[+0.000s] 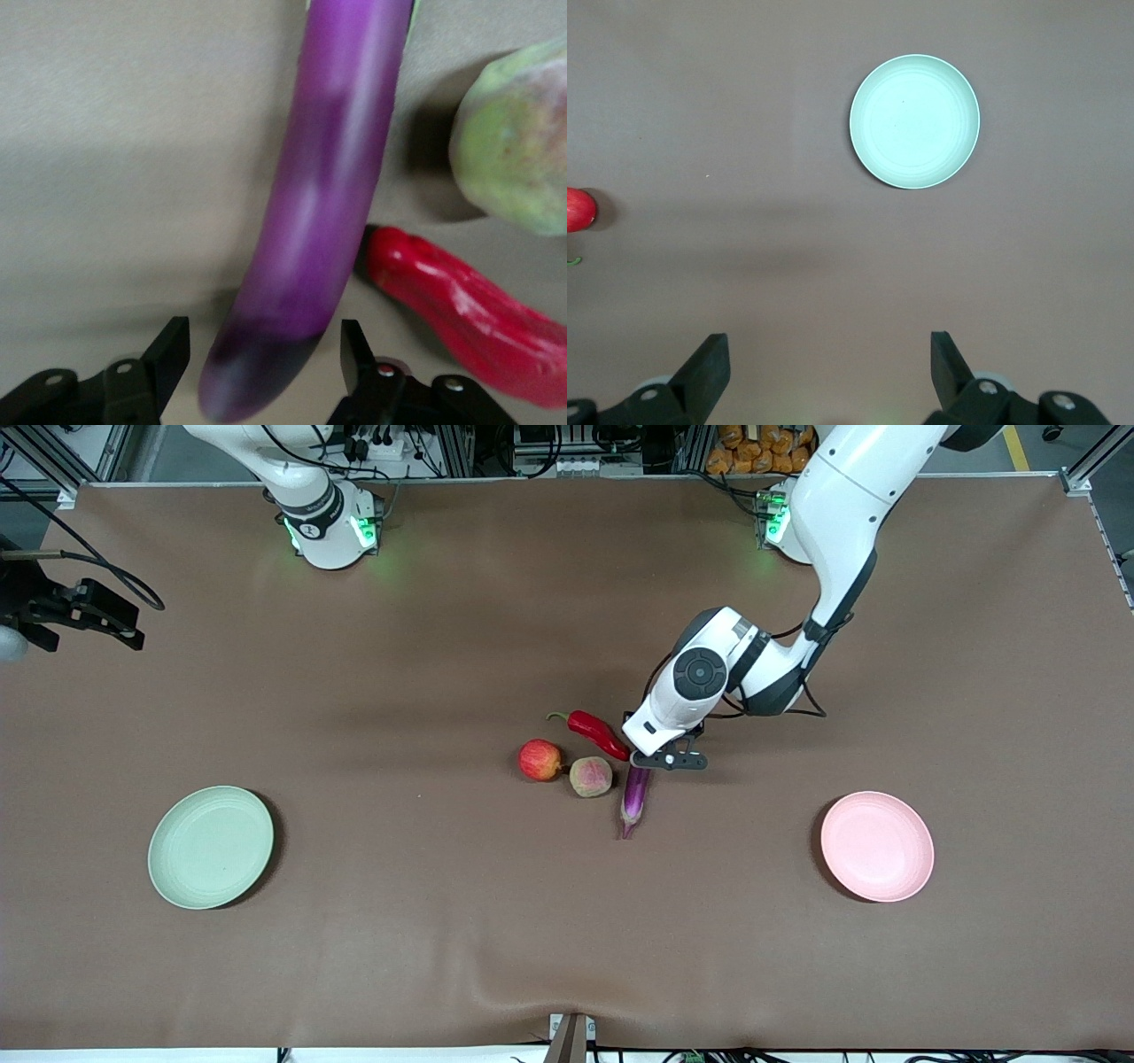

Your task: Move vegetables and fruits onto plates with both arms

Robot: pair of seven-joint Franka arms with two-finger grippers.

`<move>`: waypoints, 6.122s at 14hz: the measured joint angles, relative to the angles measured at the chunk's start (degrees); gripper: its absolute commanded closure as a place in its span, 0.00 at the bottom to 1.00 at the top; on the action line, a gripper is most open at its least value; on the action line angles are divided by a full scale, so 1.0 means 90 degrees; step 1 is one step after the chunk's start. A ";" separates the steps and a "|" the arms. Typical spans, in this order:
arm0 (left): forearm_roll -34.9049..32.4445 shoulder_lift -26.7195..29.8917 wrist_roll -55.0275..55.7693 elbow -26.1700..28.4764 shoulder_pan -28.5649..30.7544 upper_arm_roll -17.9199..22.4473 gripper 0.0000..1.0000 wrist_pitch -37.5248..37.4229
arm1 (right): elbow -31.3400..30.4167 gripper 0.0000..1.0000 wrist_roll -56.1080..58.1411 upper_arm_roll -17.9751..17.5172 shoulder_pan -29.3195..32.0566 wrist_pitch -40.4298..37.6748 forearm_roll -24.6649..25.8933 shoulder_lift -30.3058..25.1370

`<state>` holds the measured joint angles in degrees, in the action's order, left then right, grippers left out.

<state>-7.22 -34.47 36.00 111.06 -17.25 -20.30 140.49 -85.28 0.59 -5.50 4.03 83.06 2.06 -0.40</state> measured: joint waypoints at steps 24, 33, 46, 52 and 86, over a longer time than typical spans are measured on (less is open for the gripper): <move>-0.0076 0.1232 -0.2072 -0.0548 0.3111 0.0054 1.00 -0.2030 | -0.0014 0.00 0.0108 -0.0048 -0.0007 -0.0018 -0.0015 0.0238; -0.0066 0.0722 -0.4149 -0.0441 0.4474 0.0073 1.00 -0.2024 | -0.0022 0.00 0.0105 -0.0100 -0.0291 0.0068 -0.0129 0.0645; -0.0035 0.0322 -0.4536 -0.0553 0.4521 0.0045 0.00 -0.1711 | -0.0016 0.00 -0.4310 -0.0144 -0.2175 0.2151 -0.0978 0.2500; 0.0498 0.0759 -0.3931 -0.1114 0.4527 -0.0494 0.00 -0.2906 | -0.0035 0.00 -0.5933 -0.0090 -0.2198 0.2857 -0.2430 0.3428; 0.0542 -0.0209 0.4077 -0.0383 0.1926 -0.1519 0.00 -0.0346 | 0.0072 1.00 -0.8172 0.0005 -0.3496 0.4384 -0.2410 0.4895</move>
<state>-2.34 -36.36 72.69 107.61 0.09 -33.97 137.38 -84.63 -72.95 -5.46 -27.44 122.51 -19.63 43.66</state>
